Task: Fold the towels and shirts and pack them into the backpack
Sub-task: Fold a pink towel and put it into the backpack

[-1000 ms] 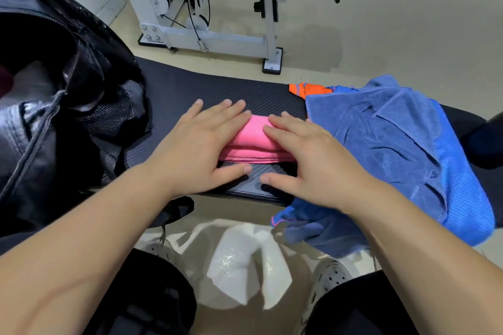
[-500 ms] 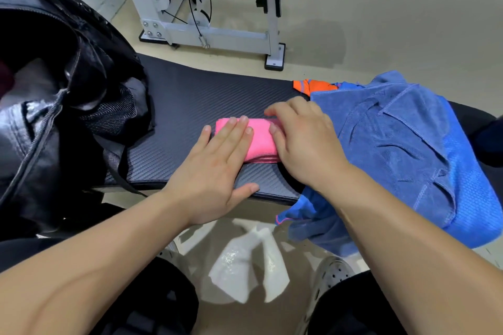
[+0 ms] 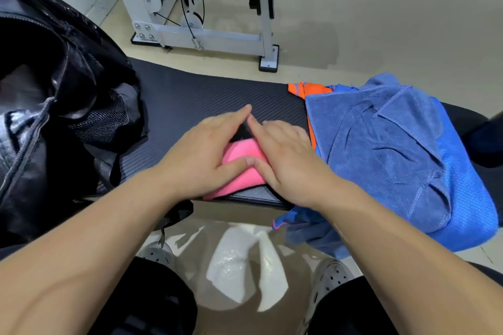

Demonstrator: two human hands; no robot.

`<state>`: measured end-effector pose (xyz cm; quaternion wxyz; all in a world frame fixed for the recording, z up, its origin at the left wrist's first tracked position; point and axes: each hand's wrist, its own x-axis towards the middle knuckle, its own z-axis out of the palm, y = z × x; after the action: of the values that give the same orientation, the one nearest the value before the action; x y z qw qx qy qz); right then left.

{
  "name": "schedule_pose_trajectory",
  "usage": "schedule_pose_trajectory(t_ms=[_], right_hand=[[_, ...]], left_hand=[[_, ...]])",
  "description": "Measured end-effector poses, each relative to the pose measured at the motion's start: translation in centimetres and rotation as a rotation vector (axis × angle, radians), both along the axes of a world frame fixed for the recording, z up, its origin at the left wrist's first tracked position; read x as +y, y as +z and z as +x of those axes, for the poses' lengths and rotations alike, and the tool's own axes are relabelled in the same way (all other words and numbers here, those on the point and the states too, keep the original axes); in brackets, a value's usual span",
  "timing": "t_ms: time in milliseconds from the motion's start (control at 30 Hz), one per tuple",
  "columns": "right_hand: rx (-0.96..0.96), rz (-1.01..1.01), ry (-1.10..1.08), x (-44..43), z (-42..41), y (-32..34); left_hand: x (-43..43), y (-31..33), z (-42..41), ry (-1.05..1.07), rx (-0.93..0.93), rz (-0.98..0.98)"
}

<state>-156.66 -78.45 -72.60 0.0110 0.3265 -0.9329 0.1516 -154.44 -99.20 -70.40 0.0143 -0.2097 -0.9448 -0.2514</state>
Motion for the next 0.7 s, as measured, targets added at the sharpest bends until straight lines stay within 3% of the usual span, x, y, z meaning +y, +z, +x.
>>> schedule_pose_trajectory(t_ms=[133, 233, 300, 467, 700], right_hand=[[0.02, -0.054, -0.17, 1.1, -0.4, 0.8], [-0.023, 0.027, -0.263, 1.5, -1.1, 1.3], [-0.08, 0.013, -0.223, 1.3, -1.4, 1.2], [-0.116, -0.25, -0.083, 1.1, -1.9, 1.5], [-0.368, -0.503, -0.033, 0.5, -0.7, 2.4]], left_hand=[[0.4, -0.3, -0.1, -0.045, -0.055, -0.035], [0.0, -0.1, -0.2, -0.063, -0.112, -0.066], [-0.3, 0.2, -0.3, -0.13, -0.185, -0.034], [-0.8, 1.0, 0.3, -0.173, -0.282, 0.094], [-1.8, 2.8, 1.4, -0.146, -0.515, 0.313]])
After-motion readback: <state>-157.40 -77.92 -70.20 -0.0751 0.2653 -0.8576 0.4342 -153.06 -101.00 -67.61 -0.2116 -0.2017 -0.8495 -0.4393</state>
